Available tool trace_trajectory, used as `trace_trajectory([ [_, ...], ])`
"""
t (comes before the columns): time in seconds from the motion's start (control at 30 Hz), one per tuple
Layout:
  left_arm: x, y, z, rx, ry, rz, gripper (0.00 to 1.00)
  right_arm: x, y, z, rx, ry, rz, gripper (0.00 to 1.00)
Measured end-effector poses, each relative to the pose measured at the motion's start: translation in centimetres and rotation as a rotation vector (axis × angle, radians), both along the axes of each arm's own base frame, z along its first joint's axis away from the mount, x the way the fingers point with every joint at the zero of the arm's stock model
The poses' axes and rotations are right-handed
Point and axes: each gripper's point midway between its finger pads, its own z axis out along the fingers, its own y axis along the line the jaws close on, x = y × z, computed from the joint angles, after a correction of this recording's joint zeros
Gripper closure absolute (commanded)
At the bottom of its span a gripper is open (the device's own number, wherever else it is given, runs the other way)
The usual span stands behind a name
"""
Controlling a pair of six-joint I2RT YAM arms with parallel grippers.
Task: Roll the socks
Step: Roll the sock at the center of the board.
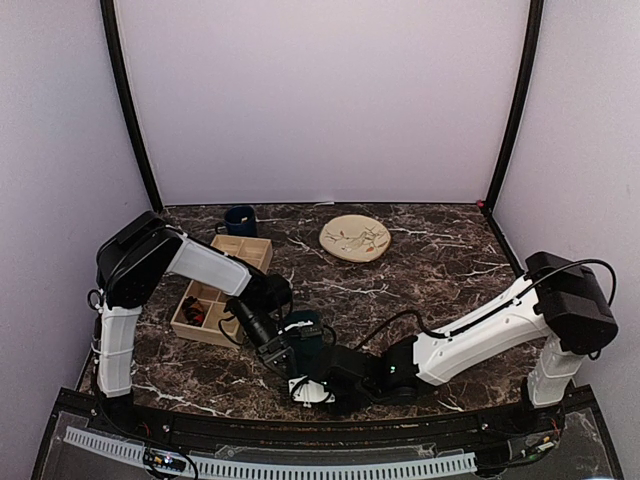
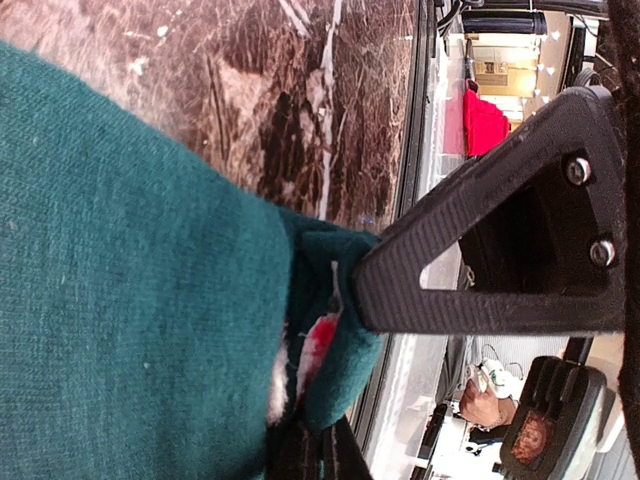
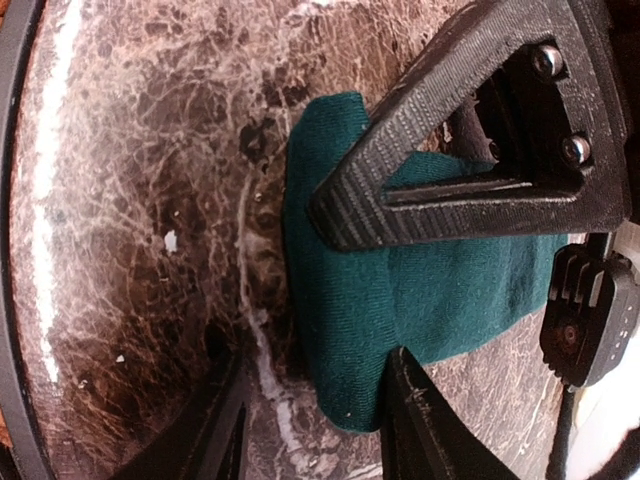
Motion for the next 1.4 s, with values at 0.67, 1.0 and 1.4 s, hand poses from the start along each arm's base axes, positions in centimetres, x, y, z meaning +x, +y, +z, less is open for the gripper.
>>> trace_trajectory([
  [0.67, 0.1, 0.0, 0.1, 0.005, 0.001, -0.006, 1.00, 1.6, 1.0, -0.7, -0.004, 0.069, -0.031, 0.86],
  [1.0, 0.3, 0.0, 0.0, 0.017, -0.010, -0.003, 0.86, 1.6, 0.9, -0.9, 0.008, 0.141, -0.061, 0.92],
  [1.4, 3.2, -0.1, 1.9, -0.001, -0.162, 0.070, 0.70, 1.7, 0.7, -0.9, 0.031, 0.318, -0.114, 0.93],
])
